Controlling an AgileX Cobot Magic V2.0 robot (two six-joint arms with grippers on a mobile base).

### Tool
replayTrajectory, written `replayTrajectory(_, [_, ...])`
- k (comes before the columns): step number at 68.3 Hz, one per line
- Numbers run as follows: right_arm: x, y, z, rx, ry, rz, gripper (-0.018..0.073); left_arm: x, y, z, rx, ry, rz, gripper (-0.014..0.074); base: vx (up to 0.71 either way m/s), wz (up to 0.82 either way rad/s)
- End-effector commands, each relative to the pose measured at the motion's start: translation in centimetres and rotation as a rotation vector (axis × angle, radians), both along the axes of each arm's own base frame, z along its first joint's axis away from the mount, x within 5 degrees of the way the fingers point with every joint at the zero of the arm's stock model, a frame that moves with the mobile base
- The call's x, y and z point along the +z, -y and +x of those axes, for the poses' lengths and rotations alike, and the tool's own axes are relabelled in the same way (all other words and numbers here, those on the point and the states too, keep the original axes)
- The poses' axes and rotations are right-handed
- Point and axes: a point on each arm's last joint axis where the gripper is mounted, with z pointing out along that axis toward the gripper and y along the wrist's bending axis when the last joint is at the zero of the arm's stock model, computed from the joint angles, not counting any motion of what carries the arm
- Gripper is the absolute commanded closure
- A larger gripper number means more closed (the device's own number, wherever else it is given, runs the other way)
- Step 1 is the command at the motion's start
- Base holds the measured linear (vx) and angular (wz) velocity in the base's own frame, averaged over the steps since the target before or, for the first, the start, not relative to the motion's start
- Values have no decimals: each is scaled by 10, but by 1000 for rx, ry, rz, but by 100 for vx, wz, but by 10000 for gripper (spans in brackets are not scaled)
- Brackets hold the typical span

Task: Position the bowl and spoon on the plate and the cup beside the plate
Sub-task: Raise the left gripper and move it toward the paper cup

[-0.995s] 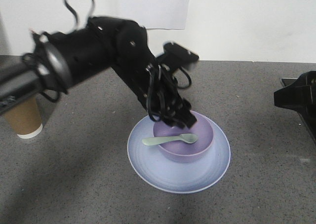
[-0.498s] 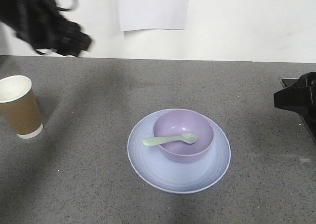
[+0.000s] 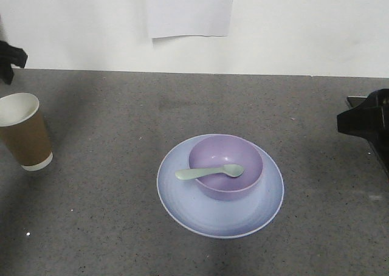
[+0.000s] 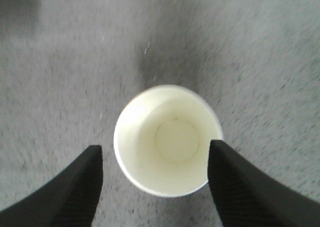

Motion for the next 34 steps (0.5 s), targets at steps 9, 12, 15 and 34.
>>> replayTrajectory(9, [13,1,0,-11,87,9,-17,2,-19,-7,75,47,-21,150,0,0])
replayTrajectory(12, [13,1,1,-10,89,7,-17,2,-21,-7,83,47,-35,150,0,0])
replayTrajectory(15, [13,1,1,-10,90,7,-17,2,-21,-7,85,52,-40,150,0,0])
replayTrajectory(34, [13,1,1,-12,94,9,-17,-9,-22,4,86,29,-66,150,0,0])
